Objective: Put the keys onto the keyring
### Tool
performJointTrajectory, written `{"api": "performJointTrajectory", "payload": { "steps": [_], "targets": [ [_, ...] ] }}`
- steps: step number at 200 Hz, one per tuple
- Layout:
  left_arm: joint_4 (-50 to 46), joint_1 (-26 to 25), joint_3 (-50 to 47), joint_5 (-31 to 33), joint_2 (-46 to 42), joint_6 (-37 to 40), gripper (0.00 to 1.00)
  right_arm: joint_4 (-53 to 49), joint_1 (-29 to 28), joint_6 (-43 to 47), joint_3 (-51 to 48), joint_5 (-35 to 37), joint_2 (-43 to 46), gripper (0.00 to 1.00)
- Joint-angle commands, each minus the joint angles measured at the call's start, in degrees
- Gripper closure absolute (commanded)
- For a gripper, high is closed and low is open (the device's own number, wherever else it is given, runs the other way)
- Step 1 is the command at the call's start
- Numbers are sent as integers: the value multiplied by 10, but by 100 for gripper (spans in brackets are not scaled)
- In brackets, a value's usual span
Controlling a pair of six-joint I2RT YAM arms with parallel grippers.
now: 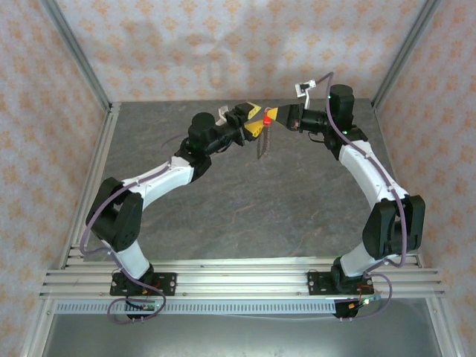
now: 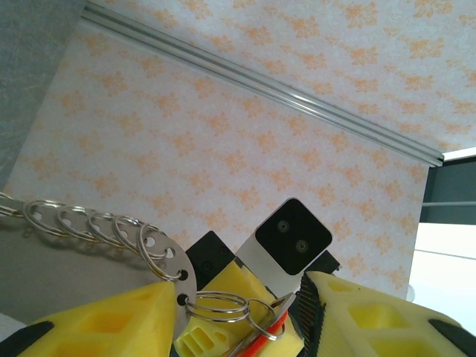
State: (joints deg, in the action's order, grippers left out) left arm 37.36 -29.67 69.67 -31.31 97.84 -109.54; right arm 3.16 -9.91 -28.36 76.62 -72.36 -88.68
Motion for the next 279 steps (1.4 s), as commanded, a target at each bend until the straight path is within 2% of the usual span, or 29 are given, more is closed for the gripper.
{"api": "performJointTrajectory", "payload": {
  "steps": [1,52,161,200,279],
  "targets": [
    [26,-6,25,-16,11,-2,54,5,2,17,22,-23,-1,100],
    [29,-12,32,-15,20,-2,61,3,3,21,18,-24,0,100],
    [32,-14,28,-7,23,4,86,-27,2,47,18,-27,13,100],
    [32,-14,26,0,23,6,100,-52,2,73,18,-31,23,100],
    [26,-6,13,15,2,41,100,-85,12,105,2,-25,44,100]
  ]
}}
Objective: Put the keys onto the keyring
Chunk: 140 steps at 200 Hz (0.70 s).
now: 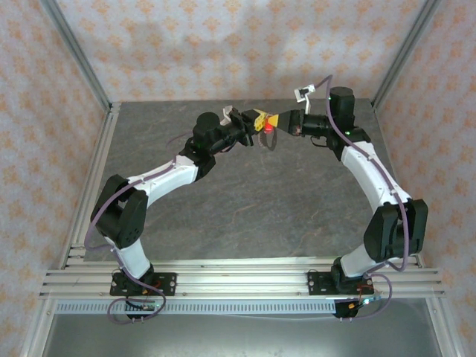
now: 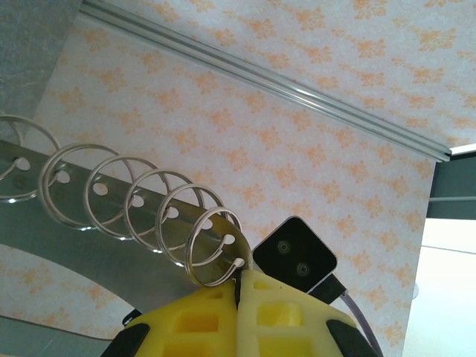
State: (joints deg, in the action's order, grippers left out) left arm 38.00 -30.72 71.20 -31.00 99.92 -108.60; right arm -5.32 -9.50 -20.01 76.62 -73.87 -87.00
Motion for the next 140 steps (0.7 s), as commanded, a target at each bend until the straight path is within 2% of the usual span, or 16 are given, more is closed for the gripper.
{"api": "performJointTrajectory", "payload": {
  "steps": [1,93,140],
  "targets": [
    [19,5,-2,12,-19,32,100,0,9,22,1,-10,27,100],
    [-31,14,1,22,-56,112,100,-14,22,31,3,0,29,100],
    [-55,14,14,27,-74,178,100,-13,24,27,-2,1,32,100]
  ]
}}
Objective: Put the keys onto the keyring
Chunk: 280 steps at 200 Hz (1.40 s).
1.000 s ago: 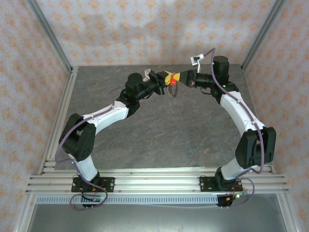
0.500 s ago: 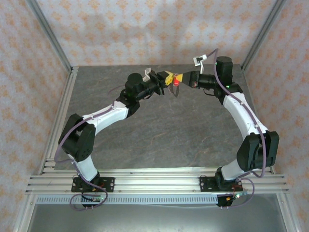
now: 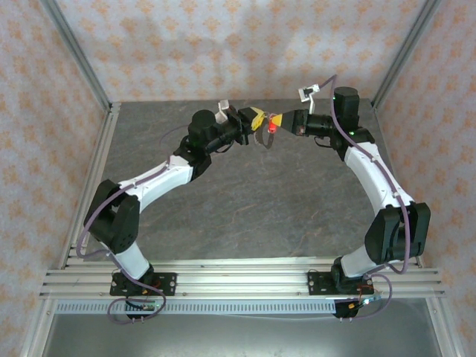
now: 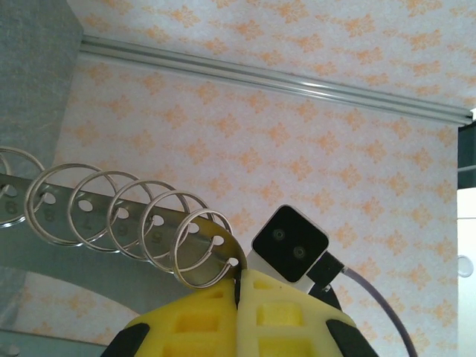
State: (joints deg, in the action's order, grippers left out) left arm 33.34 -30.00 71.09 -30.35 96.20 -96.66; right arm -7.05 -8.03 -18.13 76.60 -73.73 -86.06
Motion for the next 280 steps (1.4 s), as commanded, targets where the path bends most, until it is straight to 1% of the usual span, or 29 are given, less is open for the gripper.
{"api": "performJointTrajectory", "payload": {
  "steps": [1,38,71,108,127,162,209,230,251,265,280],
  "targets": [
    [-9,6,16,20,-38,60,100,5,9,8,-2,0,22,100],
    [-42,7,37,28,-59,166,100,53,9,-31,-28,11,30,100],
    [-65,7,62,15,-73,274,100,146,9,-105,-70,32,38,100],
    [-75,8,82,4,-85,386,100,231,5,-167,-120,74,48,100],
    [-79,7,87,-5,-88,434,100,258,-1,-184,-136,92,53,100],
    [-85,7,92,-13,-82,465,100,273,-11,-190,-148,113,61,100],
    [-122,8,86,8,-82,449,100,254,-11,-183,-134,121,70,100],
    [-151,8,83,14,-89,450,100,260,-11,-209,-121,133,66,100],
    [-168,8,72,19,-100,467,87,282,-12,-256,-106,141,55,100],
    [-191,8,69,21,-106,486,77,302,-11,-282,-99,140,50,100],
    [-201,8,65,19,-110,488,64,303,-12,-291,-90,142,47,100]
  ]
}}
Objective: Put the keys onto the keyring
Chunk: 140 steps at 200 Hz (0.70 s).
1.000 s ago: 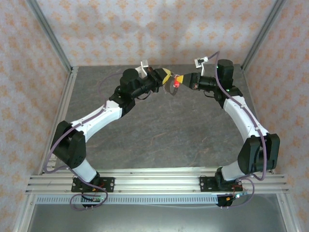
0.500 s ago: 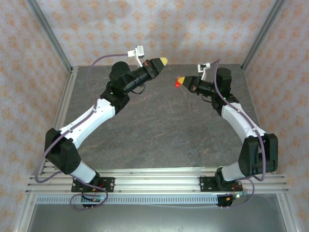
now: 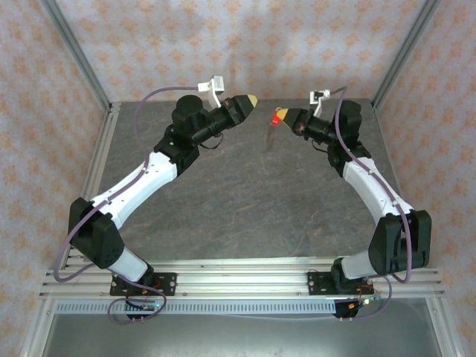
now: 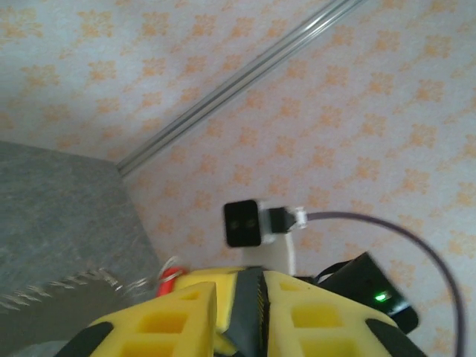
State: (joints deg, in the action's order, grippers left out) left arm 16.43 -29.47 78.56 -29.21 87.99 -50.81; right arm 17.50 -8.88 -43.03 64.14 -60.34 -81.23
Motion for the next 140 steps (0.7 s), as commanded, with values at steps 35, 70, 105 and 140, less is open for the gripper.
{"api": "performJointTrajectory", "payload": {
  "steps": [35,70,105,140],
  "targets": [
    [-32,2,-11,-11,-27,6,38,41,-4,-48,48,18,-1,100],
    [-82,1,3,-14,-25,51,31,30,-4,-57,61,24,-4,100],
    [-149,3,2,28,-26,150,27,27,-4,-86,73,43,-12,100],
    [-199,3,14,78,-4,219,15,30,-4,-98,85,41,-19,100]
  ]
}}
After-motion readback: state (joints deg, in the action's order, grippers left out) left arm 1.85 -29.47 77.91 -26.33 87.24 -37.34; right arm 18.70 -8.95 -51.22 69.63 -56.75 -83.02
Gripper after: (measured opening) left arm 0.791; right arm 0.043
